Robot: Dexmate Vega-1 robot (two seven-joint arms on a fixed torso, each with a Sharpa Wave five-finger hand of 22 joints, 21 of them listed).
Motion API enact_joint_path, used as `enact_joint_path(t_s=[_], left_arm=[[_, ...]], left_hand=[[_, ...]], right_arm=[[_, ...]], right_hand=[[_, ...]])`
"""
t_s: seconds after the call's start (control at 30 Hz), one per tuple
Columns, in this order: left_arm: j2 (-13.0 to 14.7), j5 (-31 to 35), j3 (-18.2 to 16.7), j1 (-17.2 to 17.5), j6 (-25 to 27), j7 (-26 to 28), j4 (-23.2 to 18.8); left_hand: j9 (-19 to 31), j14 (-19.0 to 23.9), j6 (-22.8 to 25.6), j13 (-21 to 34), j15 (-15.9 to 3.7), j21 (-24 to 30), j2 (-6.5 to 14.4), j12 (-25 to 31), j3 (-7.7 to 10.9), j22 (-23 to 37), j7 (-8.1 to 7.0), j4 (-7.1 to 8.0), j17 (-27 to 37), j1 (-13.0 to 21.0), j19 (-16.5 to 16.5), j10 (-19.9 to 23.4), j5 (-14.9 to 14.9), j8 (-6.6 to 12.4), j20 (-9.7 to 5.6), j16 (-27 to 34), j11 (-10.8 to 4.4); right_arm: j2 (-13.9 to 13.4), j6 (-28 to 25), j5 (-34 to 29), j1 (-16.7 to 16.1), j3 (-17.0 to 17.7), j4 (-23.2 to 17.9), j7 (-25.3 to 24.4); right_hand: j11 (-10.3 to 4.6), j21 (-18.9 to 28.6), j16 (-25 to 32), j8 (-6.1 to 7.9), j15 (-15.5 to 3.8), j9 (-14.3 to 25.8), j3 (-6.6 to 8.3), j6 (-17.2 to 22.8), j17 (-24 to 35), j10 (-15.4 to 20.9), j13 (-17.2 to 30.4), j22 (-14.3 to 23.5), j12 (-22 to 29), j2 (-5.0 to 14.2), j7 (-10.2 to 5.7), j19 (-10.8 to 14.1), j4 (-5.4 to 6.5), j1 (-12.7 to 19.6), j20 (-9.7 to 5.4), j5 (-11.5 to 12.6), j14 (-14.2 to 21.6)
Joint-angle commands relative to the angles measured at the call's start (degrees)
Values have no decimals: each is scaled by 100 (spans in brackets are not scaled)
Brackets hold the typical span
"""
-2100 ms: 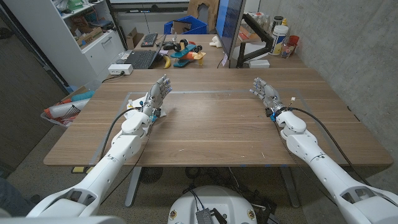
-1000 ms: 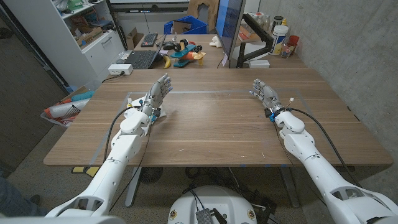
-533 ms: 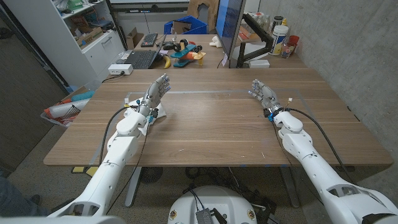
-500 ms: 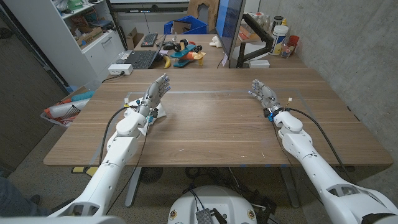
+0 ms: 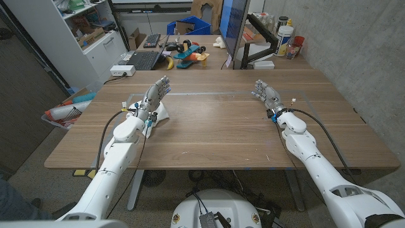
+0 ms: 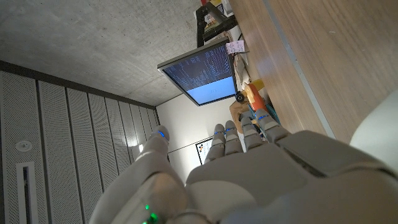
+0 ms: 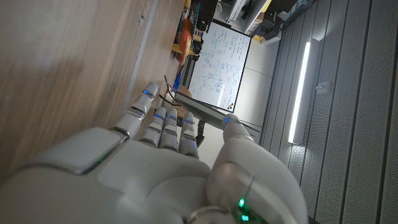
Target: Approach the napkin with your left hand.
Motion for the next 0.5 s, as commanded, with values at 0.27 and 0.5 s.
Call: enact_joint_path(t_s=[0.27,0.5], left_arm=[[283,140,-108,196,148,-99,-241],[408,312,-135,292,239,-9,-453]], left_hand=[[28,55,71,-13,15,-33,12,41,34,19,12,-50,2,97,32,65,-8,35,67,50,39],[29,65,76,-18,10,-46,17,46,41,20,4,-67,2,117,38,77,-12,35,72,50,27]], right_arm=[[86,-44,-103,106,-4,196,20],[96,-51,-152,129,-5,249,43]], right_hand=[[24,-25,32,-3,-13,11,-24,60,14,45,16,28,-7,37,-18,73,-26,17,3,26,44],[31,-36,31,-5,-20,11,-28,61,12,44,15,28,-9,40,-18,76,-28,16,2,26,41]])
